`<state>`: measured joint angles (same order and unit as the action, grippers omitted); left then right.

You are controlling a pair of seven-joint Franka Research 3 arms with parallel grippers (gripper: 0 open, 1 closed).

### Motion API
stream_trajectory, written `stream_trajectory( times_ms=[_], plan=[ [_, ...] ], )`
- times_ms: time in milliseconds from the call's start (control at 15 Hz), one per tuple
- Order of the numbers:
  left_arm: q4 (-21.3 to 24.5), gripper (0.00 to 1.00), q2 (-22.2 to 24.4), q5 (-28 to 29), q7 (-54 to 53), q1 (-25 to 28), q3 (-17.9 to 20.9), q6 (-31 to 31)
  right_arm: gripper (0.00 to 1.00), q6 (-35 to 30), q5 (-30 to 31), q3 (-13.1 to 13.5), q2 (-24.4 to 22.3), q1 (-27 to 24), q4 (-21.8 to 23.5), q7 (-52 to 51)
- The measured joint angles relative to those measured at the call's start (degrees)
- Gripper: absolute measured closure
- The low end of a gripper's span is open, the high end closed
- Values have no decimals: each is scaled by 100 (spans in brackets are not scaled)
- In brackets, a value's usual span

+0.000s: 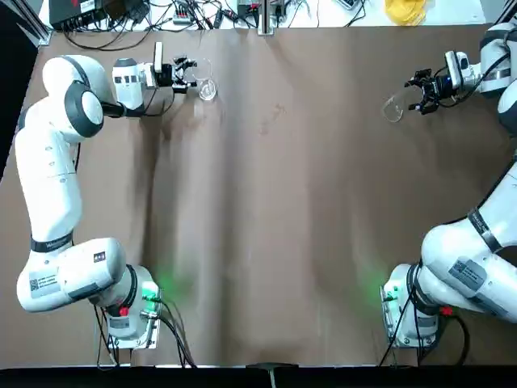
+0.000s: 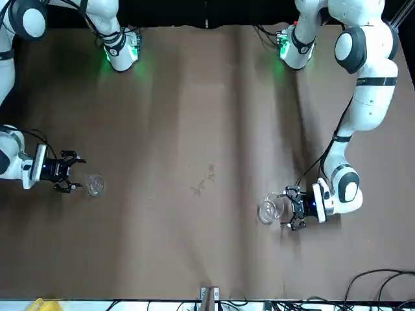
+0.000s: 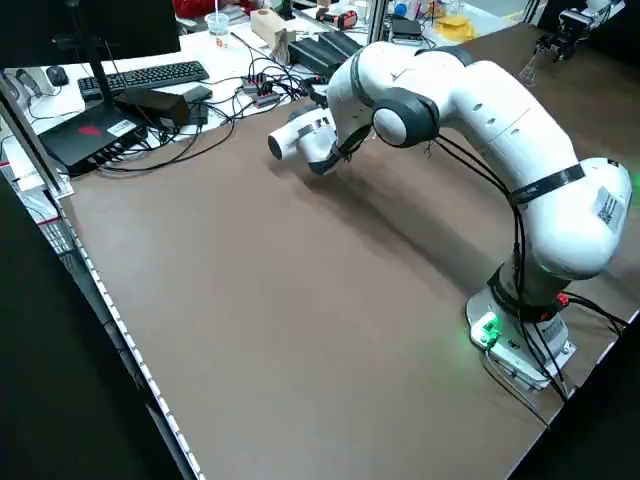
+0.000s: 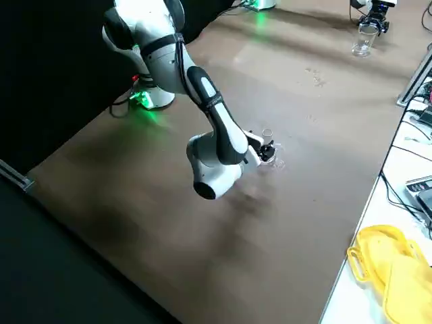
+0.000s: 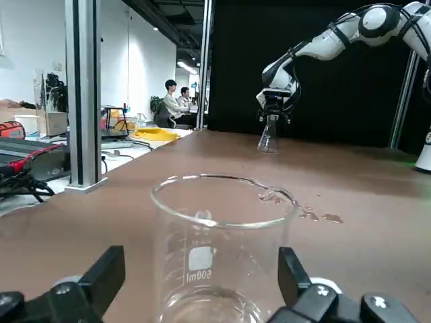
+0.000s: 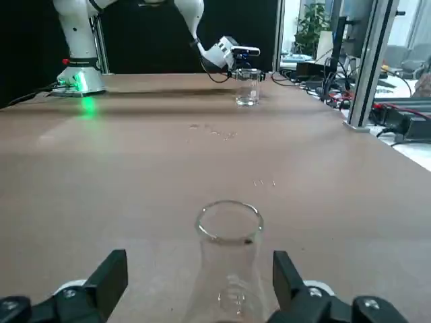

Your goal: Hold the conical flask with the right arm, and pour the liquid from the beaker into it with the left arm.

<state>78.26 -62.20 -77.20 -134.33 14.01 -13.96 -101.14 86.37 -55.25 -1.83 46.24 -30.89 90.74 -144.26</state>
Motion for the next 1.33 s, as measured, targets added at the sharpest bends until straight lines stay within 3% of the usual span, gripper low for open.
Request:
stream_trajectory(
  times_ms=[600,667,733,867,1067,1333],
  plan=[
    [-148,1,-240,-25,-101,-158,42,6,11,-140,-87,-111,96,6,-1,-115],
    [-278,1,-316,-49,-123,-174,42,14,24,-140,-95,-111,124,6,-1,-135],
    [-363,1,-362,-88,-123,-196,42,20,24,-140,-102,-111,136,6,-2,-137],
    [-482,1,-437,-160,-123,-255,41,21,36,-140,-112,-111,152,6,-8,-129],
    [-545,1,-491,-205,-123,-293,43,22,38,-140,-123,-111,159,6,-17,-45],
    [-550,0,-511,-206,-124,-289,88,74,51,-141,-186,-111,160,6,-33,190]
  ],
)
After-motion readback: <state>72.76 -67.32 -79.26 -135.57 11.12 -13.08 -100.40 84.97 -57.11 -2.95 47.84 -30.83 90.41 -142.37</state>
